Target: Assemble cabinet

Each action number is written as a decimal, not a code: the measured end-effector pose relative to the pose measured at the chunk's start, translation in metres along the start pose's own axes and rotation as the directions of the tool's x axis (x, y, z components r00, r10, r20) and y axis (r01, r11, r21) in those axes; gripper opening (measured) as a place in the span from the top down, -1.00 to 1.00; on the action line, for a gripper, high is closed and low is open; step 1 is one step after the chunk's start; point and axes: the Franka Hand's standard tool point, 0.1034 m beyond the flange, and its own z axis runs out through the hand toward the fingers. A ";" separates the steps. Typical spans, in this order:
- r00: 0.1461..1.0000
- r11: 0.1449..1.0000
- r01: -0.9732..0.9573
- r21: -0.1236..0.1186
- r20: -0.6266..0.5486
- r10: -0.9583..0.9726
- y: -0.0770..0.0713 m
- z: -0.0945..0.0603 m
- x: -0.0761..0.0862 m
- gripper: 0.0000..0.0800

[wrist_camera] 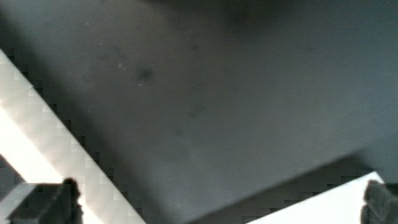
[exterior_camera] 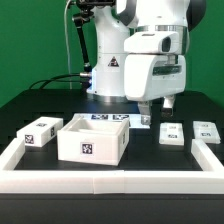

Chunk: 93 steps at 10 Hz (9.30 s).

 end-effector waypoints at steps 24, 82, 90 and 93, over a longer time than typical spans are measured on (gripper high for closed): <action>0.967 0.965 0.253 0.072 0.020 -0.255 -0.069 0.016 -0.127 -1.00; 0.952 0.946 0.304 0.115 0.004 -0.307 -0.142 0.004 0.018 -1.00; 0.955 0.946 0.297 0.126 -0.037 -0.295 -0.187 0.024 0.041 -0.99; 0.955 0.948 0.294 0.122 -0.079 -0.286 -0.214 0.036 0.043 -0.99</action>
Offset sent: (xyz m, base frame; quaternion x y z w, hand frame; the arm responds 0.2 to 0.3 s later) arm 0.0000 0.0000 0.0000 0.0000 0.0000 0.0000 1.0000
